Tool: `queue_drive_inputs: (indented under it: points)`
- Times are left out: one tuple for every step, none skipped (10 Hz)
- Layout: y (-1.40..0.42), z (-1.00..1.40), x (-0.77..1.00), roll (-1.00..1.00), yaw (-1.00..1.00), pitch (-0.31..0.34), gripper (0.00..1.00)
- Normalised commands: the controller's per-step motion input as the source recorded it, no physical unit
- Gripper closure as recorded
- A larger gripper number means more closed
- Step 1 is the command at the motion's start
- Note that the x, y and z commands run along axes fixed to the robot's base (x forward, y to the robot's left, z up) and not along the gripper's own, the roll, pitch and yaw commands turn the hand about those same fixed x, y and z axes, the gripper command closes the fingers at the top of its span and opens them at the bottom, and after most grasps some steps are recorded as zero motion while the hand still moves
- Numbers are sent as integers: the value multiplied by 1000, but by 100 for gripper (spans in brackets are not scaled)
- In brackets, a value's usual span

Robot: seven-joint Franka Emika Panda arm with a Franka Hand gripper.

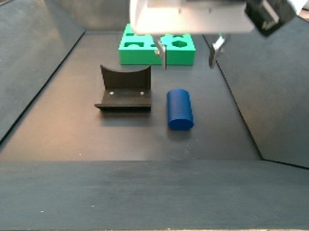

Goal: Pick up the oval object. Move up. Place the oval object on the fixture. Regrasp the oval object. Move to above the board. Insert the oval object.
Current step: Pick up the oval object.

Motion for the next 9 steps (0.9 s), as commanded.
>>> queue_drive_inputs:
  points:
    - [0,-1000,-111,0,0,0,0]
    - [0,-1000,-69,0,11,0,0]
    - [0,-1000,-83,-19,3,-1,0]
    - [0,-1000,-40,0,0,-26,0]
    - [0,-1000,-49,-4,0,-4,0]
    - [0,-1000,0,-14,0,-16,0]
    - [0,-1000,-31,-7,0,-37,0]
    - [0,-1000,-31,0,0,-43,0]
    - [0,-1000,-89,0,0,-56,0]
